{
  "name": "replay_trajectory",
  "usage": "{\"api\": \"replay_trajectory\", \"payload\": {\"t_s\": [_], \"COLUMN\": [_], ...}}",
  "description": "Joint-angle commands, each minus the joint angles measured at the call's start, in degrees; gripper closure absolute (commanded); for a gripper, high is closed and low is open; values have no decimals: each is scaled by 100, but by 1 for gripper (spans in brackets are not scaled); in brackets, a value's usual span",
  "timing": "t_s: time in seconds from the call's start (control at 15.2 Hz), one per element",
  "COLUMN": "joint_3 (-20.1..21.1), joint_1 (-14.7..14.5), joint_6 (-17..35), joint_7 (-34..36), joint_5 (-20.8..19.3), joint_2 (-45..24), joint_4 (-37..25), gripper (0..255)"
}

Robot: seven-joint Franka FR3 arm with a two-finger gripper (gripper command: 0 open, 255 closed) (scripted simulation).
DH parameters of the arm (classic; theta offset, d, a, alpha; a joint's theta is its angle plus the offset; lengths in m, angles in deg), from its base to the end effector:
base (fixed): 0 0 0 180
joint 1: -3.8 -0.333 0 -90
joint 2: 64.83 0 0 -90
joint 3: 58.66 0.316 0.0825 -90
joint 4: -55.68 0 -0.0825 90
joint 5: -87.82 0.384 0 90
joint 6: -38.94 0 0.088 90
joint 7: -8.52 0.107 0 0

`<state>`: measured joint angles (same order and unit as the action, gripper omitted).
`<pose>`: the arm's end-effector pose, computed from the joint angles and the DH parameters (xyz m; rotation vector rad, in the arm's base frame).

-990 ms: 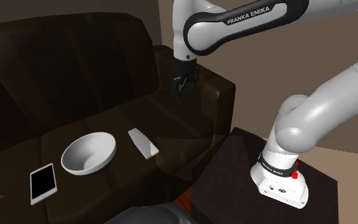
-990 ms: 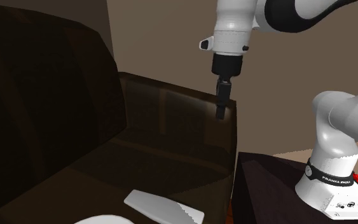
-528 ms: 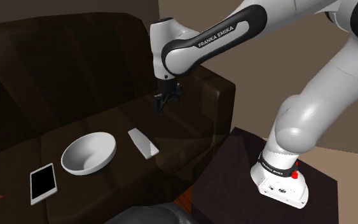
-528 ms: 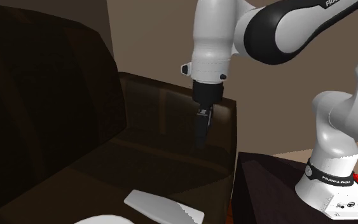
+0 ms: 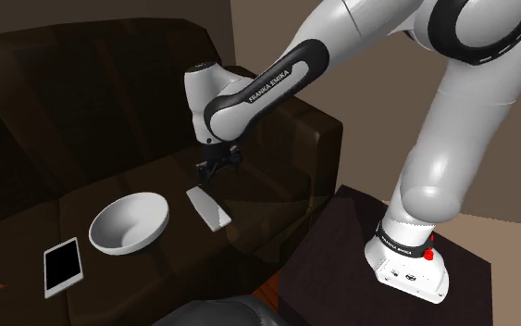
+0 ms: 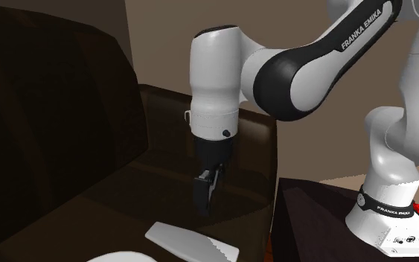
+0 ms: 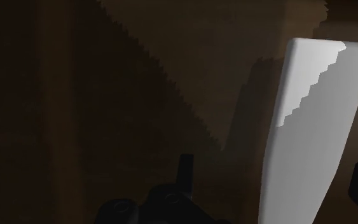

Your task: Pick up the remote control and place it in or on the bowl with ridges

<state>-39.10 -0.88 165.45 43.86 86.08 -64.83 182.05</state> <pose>0.4827 0.2162 0.3809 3.1095 -0.2739 0.0223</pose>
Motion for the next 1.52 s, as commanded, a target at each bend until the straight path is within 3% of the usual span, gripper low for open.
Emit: {"api": "replay_trajectory", "payload": {"t_s": [0.0,0.26,0.79,1.32,1.39,1.45], "joint_3": [43,33,-51,-52,-52,-52], "joint_1": [-43,-249,-320,-320,-320,-320], "joint_6": [68,182,676,675,675,675], "joint_7": [320,901,1048,1048,1048,1047], "joint_5": [-190,-524,-720,-720,-720,-720], "joint_2": [-530,-1470,-1872,-1871,-1871,-1871], "joint_4": [-402,-1115,-995,-996,-996,-996], "gripper": [0,0,0,0,255,255]}}
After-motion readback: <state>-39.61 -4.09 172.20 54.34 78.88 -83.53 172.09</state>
